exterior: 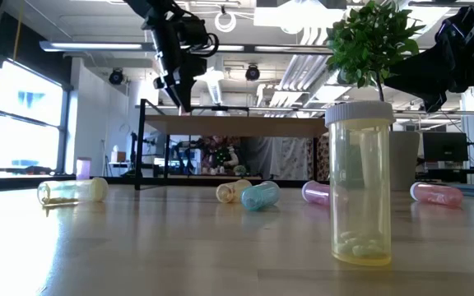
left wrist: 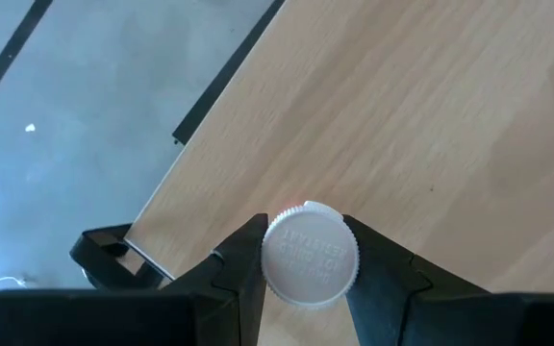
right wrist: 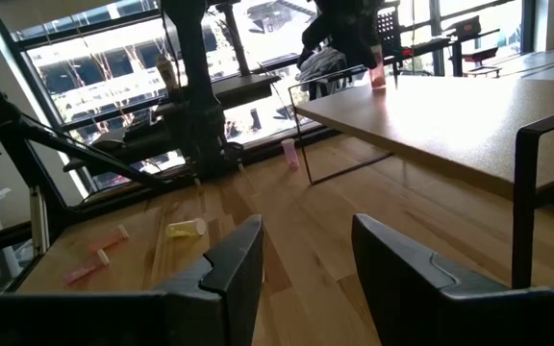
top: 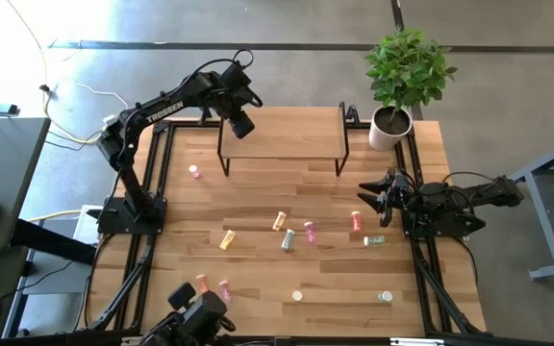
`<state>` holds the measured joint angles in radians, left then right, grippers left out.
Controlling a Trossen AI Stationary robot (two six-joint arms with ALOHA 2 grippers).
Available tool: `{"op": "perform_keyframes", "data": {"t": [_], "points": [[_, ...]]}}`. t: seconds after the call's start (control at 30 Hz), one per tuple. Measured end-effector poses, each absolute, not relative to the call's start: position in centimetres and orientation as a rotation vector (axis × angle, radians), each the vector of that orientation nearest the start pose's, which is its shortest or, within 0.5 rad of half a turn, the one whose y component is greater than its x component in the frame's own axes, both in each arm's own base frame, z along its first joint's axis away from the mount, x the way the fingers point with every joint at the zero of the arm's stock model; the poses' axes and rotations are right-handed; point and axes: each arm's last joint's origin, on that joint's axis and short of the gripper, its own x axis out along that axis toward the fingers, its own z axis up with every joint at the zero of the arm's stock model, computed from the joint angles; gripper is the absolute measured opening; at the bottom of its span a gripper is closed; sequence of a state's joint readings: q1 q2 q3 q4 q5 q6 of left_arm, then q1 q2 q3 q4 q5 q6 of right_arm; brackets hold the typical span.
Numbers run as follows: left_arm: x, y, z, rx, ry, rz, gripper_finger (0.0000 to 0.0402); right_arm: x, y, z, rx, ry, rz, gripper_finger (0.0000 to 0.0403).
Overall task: Pick and place medicine bottles onto shelf by color
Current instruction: Put the top left pink pill bottle on the shelf, then put the bottom yellow pill bottle on the shelf
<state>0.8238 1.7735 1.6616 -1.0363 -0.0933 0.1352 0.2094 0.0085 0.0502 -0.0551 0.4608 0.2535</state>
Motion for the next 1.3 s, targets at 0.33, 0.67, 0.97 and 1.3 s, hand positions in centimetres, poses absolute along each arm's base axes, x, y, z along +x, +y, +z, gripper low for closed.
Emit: {"op": "perform_keyframes", "data": {"t": [0.33, 0.67, 0.97, 1.3], "points": [[24.5, 26.8, 30.5, -0.313, 1.16, 0.731, 0.0108, 9.3, 0.7, 17.5, 0.248, -0.019, -0.252, 0.0151], [24.5, 26.9, 29.9, -0.341, 1.18, 0.732, 0.0132, 9.3, 0.7, 17.5, 0.248, -0.019, -0.252, 0.0151], [24.4, 26.9, 30.2, -0.336, 1.171, 0.752, 0.0198, 9.3, 0.7, 17.5, 0.354, -0.033, -0.251, 0.0151], [24.6, 27.1, 31.9, -0.312, 1.115, 0.768, 0.0214, 9.3, 0.7, 17.5, 0.355, -0.036, -0.251, 0.0151]]}}
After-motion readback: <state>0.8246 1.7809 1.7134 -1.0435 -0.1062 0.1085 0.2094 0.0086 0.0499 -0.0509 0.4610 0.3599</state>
